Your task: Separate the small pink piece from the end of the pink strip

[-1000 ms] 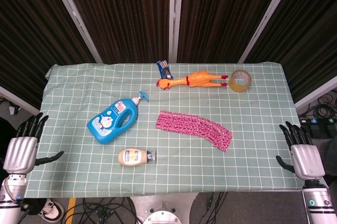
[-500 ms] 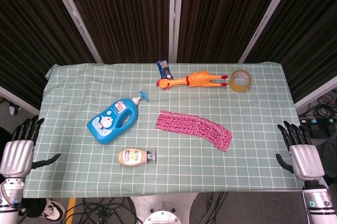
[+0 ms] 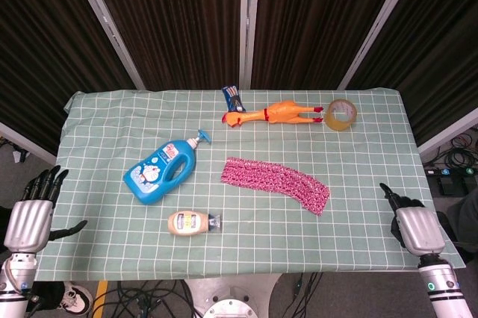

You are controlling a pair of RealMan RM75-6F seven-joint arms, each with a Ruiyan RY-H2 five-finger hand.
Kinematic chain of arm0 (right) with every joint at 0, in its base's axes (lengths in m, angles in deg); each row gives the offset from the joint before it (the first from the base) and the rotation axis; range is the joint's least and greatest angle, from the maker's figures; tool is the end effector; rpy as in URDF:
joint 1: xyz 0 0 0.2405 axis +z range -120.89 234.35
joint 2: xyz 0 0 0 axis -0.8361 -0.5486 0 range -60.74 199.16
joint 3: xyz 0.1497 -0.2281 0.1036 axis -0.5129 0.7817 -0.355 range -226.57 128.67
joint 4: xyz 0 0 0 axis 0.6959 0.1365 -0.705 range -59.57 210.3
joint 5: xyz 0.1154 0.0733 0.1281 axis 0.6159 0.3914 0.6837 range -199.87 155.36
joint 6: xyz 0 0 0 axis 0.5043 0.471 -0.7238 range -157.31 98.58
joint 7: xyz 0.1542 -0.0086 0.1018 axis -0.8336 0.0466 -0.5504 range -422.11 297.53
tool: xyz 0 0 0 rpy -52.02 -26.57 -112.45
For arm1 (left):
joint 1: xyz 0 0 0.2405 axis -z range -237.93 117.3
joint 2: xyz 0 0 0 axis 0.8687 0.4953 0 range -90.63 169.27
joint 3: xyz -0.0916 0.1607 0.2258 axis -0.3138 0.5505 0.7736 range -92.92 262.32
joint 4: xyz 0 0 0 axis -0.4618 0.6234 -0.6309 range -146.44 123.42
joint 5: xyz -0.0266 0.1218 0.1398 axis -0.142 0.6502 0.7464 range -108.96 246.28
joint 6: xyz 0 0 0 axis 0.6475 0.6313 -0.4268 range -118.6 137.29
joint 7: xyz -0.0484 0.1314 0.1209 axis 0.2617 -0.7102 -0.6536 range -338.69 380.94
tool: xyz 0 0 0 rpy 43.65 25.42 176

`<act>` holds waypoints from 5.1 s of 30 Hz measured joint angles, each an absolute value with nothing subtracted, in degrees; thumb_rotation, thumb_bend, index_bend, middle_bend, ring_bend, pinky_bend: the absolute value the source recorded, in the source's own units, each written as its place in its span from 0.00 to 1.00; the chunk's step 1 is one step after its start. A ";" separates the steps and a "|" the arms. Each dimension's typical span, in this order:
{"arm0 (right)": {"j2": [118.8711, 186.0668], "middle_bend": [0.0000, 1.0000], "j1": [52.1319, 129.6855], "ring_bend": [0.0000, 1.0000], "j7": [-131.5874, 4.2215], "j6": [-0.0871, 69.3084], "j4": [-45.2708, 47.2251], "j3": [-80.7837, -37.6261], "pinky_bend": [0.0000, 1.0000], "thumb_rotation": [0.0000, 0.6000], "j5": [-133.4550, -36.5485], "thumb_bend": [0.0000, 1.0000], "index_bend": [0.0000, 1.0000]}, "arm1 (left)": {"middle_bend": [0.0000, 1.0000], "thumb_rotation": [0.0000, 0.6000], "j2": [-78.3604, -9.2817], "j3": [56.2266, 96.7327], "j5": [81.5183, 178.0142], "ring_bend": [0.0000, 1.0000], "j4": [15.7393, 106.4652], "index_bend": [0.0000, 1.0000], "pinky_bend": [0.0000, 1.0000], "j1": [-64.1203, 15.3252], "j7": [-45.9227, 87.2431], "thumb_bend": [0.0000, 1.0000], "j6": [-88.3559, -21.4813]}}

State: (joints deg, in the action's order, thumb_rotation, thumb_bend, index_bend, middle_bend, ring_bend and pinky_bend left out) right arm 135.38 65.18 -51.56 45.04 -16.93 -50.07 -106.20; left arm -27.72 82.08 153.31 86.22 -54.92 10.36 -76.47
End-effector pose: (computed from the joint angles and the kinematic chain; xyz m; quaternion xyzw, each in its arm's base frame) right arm -0.3394 -0.2342 0.1480 0.6696 -0.3866 0.2933 0.5623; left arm -0.3152 0.2233 0.1730 -0.6005 -0.3762 -0.3763 0.5969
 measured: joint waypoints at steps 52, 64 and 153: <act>143.11 0.98 90.42 0.86 -28.65 18.07 -25.01 -47.99 0.75 1.00 -66.75 1.00 0.11 | 0.00 0.82 -24.46 83.51 155.05 0.00 86.42 0.05 0.12 -55.47 15.24 0.05 -75.46; 142.69 0.98 91.42 0.86 -29.49 19.55 -24.79 -45.44 0.75 1.00 -65.20 1.00 0.13 | 0.00 0.81 -24.55 83.61 154.75 0.00 86.46 0.05 0.12 -55.42 14.97 0.05 -75.04; 144.78 0.98 94.61 0.86 -29.79 21.21 -19.79 -45.54 0.75 1.00 -59.31 1.00 0.15 | 0.00 0.81 -24.74 83.19 152.78 0.00 85.99 0.05 0.12 -54.56 14.52 0.05 -73.31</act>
